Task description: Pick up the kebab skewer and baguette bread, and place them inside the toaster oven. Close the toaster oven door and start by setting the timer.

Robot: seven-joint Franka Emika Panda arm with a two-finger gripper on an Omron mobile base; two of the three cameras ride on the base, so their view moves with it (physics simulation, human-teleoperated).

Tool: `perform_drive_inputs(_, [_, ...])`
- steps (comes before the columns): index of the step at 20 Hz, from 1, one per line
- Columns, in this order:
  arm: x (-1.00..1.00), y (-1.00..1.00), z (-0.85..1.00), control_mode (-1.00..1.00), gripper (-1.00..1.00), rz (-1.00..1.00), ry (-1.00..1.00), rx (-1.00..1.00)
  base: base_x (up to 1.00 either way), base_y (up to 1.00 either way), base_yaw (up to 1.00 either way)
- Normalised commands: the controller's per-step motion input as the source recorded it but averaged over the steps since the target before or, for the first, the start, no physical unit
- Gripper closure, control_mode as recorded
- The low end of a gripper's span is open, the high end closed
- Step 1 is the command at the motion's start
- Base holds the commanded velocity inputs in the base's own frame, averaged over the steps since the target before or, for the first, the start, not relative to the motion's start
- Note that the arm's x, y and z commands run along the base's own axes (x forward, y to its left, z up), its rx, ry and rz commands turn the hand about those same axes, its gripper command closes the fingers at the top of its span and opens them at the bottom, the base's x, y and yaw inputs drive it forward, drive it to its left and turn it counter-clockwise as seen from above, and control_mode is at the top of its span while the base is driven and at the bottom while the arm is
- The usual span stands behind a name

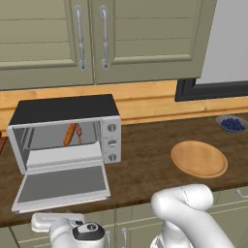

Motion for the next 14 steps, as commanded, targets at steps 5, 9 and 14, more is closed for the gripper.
perform_drive_inputs(5, [0.33,-0.25,0.30,-1.00,-1.00,0.00,0.01,0.06,0.00,0.00,0.00])
perform_drive_inputs(9, [0.36,-0.29,0.37,-1.00,-1.00,0.00,0.01,0.07,0.00,0.00,0.00])
perform_drive_inputs(14, [0.37,-0.29,0.34,-1.00,-1.00,0.00,0.02,0.07,0.00,0.00,0.00])
